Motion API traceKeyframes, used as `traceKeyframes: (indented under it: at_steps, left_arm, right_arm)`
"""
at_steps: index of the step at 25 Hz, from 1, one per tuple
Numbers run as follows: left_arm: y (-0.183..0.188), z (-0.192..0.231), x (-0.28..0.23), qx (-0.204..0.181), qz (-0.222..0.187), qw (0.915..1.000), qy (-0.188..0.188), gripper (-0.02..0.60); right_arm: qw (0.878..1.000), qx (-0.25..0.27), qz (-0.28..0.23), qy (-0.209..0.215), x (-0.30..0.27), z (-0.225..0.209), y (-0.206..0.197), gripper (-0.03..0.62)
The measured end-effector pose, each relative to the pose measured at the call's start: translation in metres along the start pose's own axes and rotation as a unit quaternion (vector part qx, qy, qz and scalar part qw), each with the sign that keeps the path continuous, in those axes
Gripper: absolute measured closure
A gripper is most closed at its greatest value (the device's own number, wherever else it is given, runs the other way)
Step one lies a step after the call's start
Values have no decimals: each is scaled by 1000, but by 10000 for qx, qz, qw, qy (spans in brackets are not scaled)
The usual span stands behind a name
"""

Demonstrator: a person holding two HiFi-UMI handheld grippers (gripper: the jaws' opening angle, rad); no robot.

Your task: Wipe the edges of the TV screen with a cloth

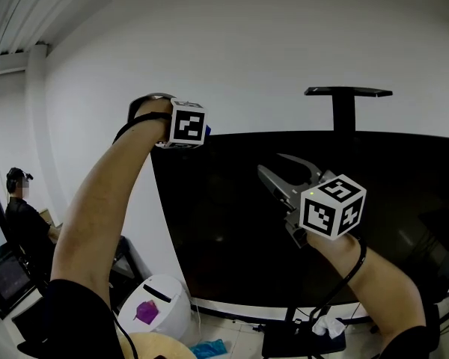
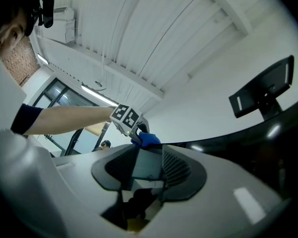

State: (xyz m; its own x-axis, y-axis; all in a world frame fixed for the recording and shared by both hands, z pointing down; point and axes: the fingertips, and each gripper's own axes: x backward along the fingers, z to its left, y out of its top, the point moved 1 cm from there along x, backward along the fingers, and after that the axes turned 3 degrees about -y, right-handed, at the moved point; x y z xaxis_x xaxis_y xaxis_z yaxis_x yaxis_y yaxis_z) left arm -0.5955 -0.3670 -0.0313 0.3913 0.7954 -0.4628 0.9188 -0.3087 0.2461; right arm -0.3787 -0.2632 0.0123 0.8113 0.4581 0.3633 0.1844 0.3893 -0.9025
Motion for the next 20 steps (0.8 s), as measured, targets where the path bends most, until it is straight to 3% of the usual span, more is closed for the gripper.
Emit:
traceKeyframes:
  at_steps: [9,14,20]
  left_arm:
    - [60,2,26,-10,76,10000,50,442]
    - [93,9,38,-59,323,9995,17,442]
    - [144,20,53,-63,70,9998,151,442]
  right_arm:
    - [9994,100,171,-299,74,-44,4,421]
    - [9987,198,290,-356,111,-66,14,421]
    - [9985,211,344,-383,148,-89,27,421]
